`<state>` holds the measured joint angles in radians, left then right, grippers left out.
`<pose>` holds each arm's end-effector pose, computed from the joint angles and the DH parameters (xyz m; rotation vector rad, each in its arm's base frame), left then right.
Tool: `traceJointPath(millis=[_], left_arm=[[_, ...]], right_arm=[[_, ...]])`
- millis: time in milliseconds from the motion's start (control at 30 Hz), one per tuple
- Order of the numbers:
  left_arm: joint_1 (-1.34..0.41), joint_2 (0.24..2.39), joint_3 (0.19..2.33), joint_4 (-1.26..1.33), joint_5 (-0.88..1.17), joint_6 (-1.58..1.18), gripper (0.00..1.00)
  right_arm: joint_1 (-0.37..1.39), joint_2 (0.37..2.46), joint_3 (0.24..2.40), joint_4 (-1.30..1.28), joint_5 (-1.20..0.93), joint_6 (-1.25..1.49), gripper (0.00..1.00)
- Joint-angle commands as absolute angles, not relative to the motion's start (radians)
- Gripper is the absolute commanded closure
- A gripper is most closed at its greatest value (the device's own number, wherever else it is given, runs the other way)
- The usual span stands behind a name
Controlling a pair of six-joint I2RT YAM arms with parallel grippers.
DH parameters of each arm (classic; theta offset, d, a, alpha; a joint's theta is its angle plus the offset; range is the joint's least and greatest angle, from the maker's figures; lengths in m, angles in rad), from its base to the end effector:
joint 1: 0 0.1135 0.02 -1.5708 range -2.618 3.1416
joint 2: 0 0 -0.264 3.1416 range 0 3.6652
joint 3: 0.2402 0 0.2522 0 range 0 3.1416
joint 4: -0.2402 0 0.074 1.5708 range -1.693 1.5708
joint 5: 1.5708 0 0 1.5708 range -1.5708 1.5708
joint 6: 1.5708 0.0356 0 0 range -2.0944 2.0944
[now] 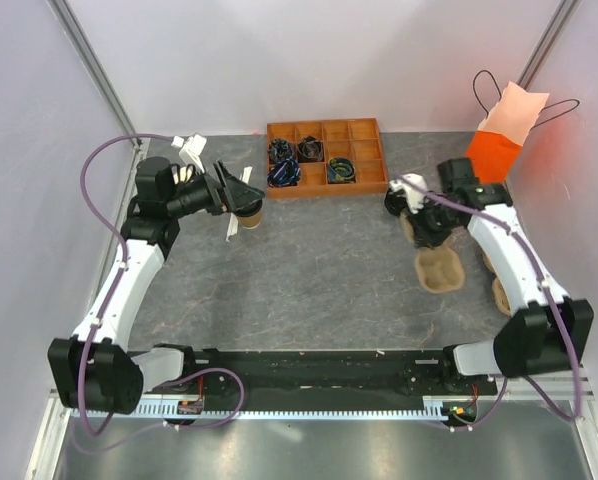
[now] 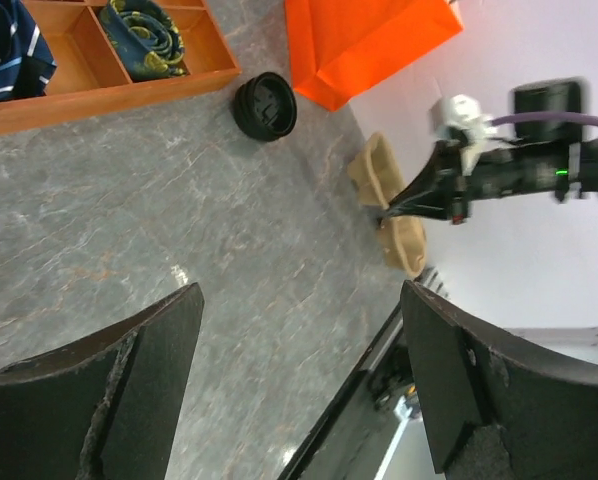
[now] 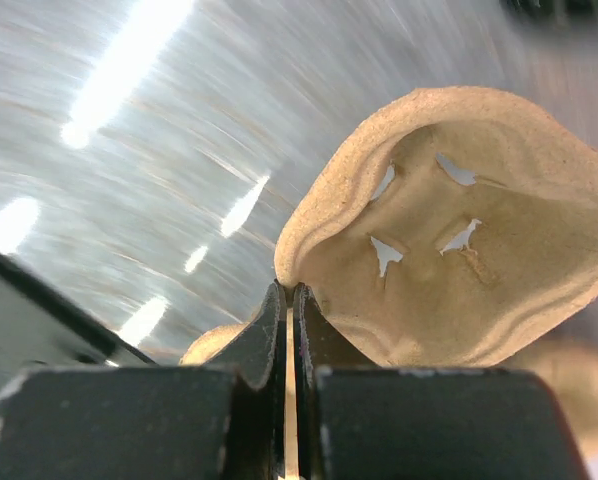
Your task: Pack the takeout coffee
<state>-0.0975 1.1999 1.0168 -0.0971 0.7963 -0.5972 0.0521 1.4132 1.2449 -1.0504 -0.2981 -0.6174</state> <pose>0.2674 -0.0517 0.3466 0.1102 1.9368 -1.2054 0.2665 0.0244 0.2909 -0.9591 2.5370 0.2565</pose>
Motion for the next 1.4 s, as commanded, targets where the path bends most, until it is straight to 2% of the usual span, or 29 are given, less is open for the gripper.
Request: traceJointPath(millis=[0,233,400,600,833,1133,1367], left_arm=[[-0.094,1.143,1.074,-0.3,0.814,-0.396,0.14],[-0.113,1.152,1.088,-0.44,0.856,-0.308,0.22],[-0.241,1.175,1.08,-0.448,0.769,-0.31,0.28],[-0.344,1.241,1.058,-0.38,0.732,-0.342,0.33],[-0.449,1.305,1.092,-0.357,0.733,-0.31,0.34],[-0.472,1.316,1.039,-0.287,0.787,-0.345,0.31],[-0.483,1.325,1.028,-0.265,0.779,-0.35,0.35]], right_arm=[[0.248,1.304,1.305,-1.045,-0.419,-0.494,1.0],[0.642,1.243,1.284,-0.942,-0.31,-0.469,1.0],[0.895,1.246,1.223,-0.839,-0.054,-0.408,1.0],[0.974,1.275,1.226,-0.798,-0.031,-0.344,1.0],[1.034,1.299,1.227,-0.792,-0.064,-0.351,1.0],[1.051,1.316,1.233,-0.787,-0.072,-0.33,1.0],[1.06,1.327,1.265,-0.788,-0.094,-0.331,1.0]])
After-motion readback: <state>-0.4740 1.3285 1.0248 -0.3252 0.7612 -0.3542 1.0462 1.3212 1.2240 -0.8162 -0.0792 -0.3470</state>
